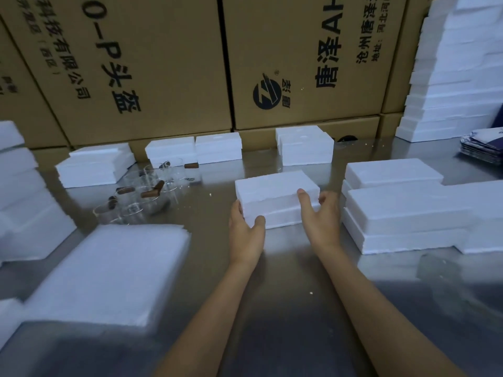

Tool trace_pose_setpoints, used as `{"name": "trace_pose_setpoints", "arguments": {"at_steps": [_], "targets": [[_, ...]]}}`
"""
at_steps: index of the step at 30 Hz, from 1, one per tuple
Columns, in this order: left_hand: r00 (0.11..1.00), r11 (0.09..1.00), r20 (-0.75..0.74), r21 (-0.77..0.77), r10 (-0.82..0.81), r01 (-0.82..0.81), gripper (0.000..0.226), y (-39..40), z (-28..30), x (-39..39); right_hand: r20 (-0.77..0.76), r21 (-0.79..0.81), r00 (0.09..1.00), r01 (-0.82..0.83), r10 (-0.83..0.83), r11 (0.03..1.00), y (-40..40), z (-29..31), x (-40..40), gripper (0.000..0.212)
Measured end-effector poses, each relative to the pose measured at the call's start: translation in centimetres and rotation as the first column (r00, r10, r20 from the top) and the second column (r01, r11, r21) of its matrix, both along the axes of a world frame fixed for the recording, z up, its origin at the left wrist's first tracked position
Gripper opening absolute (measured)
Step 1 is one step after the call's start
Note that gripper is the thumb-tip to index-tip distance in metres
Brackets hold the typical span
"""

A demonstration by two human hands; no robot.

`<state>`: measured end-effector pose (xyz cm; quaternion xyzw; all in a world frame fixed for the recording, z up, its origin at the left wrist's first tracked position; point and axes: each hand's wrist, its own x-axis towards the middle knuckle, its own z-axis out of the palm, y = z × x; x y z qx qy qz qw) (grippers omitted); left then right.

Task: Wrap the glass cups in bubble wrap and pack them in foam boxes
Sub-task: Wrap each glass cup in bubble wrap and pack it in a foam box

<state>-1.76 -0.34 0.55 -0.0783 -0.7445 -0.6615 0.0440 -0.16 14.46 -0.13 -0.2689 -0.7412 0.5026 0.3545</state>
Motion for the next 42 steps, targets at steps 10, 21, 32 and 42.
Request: {"name": "trace_pose_setpoints", "arguments": {"at_steps": [10,21,32,42], "targets": [[0.995,0.995,0.026,-0.012,0.095,-0.095,0.036,-4.5,1.1,2.8,0.046,0.008,0.991,-0.124,0.123,0.992,-1.8,0.5,4.5,0.043],[0.992,0.974,0.005,-0.192,0.122,-0.119,0.044,-7.2,0.6,2.3,0.011,-0.013,0.959,-0.282,0.282,0.959,-2.5,0.7,5.0,0.045],[0.960,0.965,-0.160,-0.096,0.228,-0.246,0.030,-7.4,1.0,2.4,-0.157,0.003,0.950,-0.274,0.271,0.962,-3.6,1.8,6.1,0.043],[0.990,0.995,-0.103,0.045,0.091,-0.087,0.030,-6.4,1.4,-2.5,0.025,-0.063,0.945,-0.323,0.325,0.944,-2.4,1.3,3.3,0.028]]}}
